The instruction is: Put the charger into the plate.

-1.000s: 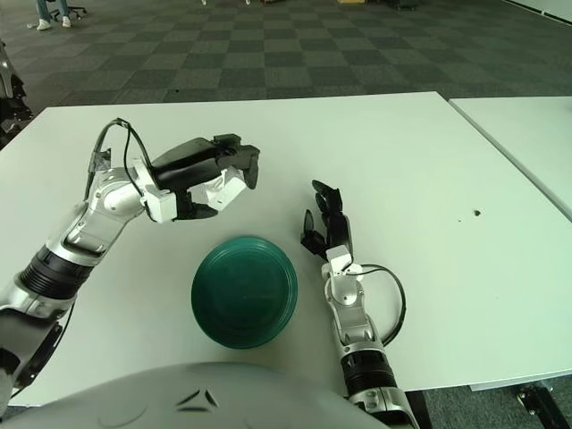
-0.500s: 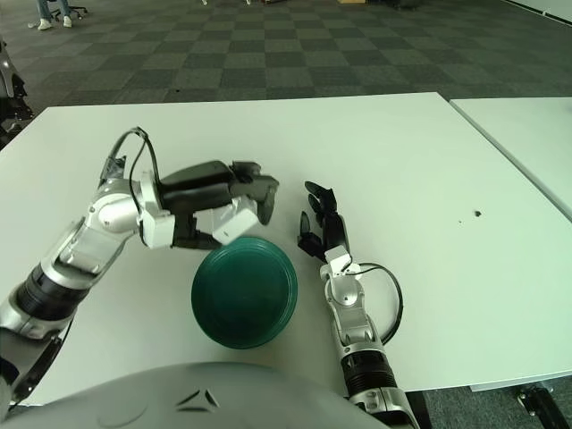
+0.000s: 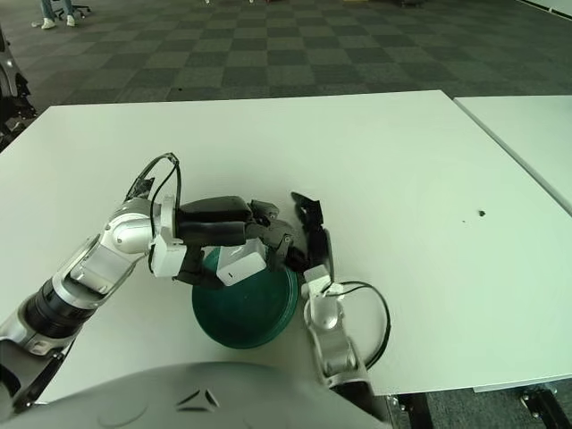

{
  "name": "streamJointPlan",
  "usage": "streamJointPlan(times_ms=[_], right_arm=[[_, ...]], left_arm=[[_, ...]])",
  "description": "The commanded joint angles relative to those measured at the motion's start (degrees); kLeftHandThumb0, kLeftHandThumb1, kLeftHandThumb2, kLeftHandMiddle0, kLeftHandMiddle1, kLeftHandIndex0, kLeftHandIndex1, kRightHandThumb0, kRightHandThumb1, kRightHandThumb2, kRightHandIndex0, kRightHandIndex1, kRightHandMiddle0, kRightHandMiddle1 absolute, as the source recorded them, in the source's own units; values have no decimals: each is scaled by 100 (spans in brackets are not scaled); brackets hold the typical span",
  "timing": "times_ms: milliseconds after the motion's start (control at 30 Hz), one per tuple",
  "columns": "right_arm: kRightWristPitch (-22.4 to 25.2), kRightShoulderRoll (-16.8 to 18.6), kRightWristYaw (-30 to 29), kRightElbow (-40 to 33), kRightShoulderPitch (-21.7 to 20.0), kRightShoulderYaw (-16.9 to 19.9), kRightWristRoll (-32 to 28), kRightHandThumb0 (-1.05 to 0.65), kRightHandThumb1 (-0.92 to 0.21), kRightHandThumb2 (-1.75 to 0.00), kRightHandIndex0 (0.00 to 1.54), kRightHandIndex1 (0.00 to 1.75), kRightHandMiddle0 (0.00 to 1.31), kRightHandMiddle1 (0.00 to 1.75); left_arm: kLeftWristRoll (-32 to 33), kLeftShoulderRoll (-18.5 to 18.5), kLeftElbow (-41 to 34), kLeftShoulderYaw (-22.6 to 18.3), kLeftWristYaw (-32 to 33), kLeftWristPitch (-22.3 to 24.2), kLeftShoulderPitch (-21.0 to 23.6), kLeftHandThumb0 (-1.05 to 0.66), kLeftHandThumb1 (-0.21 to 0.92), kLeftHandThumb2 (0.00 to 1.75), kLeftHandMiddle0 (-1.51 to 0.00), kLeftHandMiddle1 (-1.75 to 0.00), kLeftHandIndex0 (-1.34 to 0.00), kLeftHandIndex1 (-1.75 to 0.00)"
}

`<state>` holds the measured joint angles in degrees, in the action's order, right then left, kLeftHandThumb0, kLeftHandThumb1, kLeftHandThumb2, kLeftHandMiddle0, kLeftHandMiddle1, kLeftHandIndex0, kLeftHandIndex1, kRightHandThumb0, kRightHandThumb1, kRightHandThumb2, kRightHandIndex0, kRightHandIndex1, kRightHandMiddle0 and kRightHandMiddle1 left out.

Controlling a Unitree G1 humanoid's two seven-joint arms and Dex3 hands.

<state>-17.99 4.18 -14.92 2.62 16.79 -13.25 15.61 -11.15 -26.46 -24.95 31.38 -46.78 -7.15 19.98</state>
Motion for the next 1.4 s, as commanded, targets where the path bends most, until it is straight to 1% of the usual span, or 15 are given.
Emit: streamJointPlan(times_ms=[0,167,300,433,467,567,700,800,967,1033,1100,1267,1300,1333,1367], right_arm=[[252,70,137,-14,166,6,-198,-75,-92,-95,52,19,6,108],[141,112,271,239,178,73,-409,-72,-92,-92,43,49,11,114],[137,134,309,397,169,121,-497,-70,-92,-89,41,55,10,112],[186,151,315,443,156,144,-517,-69,-92,-88,39,56,9,110],[176,144,319,501,138,158,-525,-69,-92,-88,39,55,9,110],[-115,-7,420,1377,-219,388,-707,-70,-92,-88,37,49,8,106],[-422,-137,498,1935,-464,515,-797,-72,-92,-90,35,43,5,103],[-594,-193,515,2180,-560,557,-810,-74,-92,-92,34,41,3,102],[-775,-271,447,2550,-669,554,-700,-77,-92,-98,33,39,0,98],[-807,-294,402,2636,-702,544,-630,-77,-92,-100,33,38,0,95],[-844,-316,358,2704,-734,530,-565,-78,-92,-102,32,37,0,93],[-1002,-368,324,3018,-889,497,-506,-78,-92,-106,31,36,0,86],[-1015,-369,322,3047,-911,498,-512,-78,-92,-106,31,35,0,84],[-1028,-367,321,3071,-932,502,-522,-77,-92,-106,31,35,0,84],[-1040,-367,319,3093,-949,505,-530,-77,-92,-106,31,35,0,82]], left_arm=[[-241,31,381,339,-80,-307,-48,0,-1,165,-88,-164,-64,-175],[-255,17,492,367,-33,-565,-169,0,0,163,-88,-160,-64,-175],[-279,-4,551,382,-114,-644,-174,0,0,162,-88,-158,-65,-175],[-412,-21,716,438,-115,-828,-198,0,0,162,-87,-158,-66,-175],[-515,-20,878,476,-22,-997,-244,0,0,162,-87,-158,-66,-175],[-812,34,1198,587,213,-1345,-338,0,-1,165,-86,-161,-68,-175],[-1068,97,1429,644,383,-1574,-341,0,-4,169,-85,-166,-71,-175],[-1175,132,1499,672,401,-1639,-298,0,-7,172,-87,-167,-72,-175],[-1076,120,1282,642,145,-1509,-142,0,-7,174,-85,-172,-73,-175],[-1049,77,1215,640,38,-1463,-111,0,-8,172,-86,-173,-77,-165],[-1050,46,1167,645,-69,-1396,-83,0,-5,166,-85,-174,-79,-154],[-1061,12,1125,690,-443,-1050,-5,-1,11,147,-76,-175,-70,-147],[-1044,9,1121,684,-484,-1020,6,-16,24,133,-81,-175,-62,-157],[-1022,10,1120,680,-532,-997,27,-22,30,128,-83,-175,-59,-160],[-1009,14,1119,678,-568,-978,41,-29,39,118,-85,-175,-53,-165]])
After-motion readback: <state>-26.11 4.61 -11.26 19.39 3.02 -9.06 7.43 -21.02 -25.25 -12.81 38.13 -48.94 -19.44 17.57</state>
